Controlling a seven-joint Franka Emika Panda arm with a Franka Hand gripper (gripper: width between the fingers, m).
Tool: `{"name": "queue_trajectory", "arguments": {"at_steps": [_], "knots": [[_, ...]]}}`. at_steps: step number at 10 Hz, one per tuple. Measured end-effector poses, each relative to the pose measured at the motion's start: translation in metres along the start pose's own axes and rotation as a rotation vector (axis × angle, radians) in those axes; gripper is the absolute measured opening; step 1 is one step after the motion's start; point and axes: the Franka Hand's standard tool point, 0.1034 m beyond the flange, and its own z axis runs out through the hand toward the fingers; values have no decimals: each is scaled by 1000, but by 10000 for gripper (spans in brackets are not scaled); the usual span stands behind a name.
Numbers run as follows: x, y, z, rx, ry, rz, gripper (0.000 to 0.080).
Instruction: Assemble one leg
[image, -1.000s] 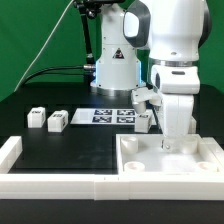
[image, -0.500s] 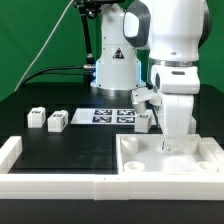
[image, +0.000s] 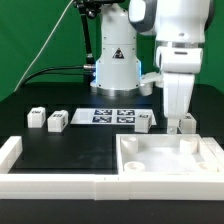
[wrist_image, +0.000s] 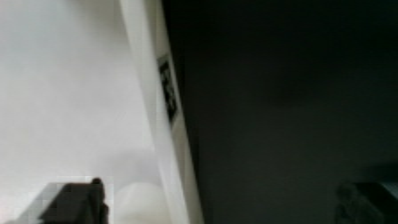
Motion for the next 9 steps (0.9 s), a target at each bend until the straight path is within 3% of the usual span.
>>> {"name": "queue_trajectory", "arguments": {"at_steps": [1,4,7,9], "knots": [[2,0,-6,-4,-2,25,649],[1,-1,-3,0,0,101,649],[1,-9,1,-10,40,467,649],[2,-25,5,25,48,804,649]]}}
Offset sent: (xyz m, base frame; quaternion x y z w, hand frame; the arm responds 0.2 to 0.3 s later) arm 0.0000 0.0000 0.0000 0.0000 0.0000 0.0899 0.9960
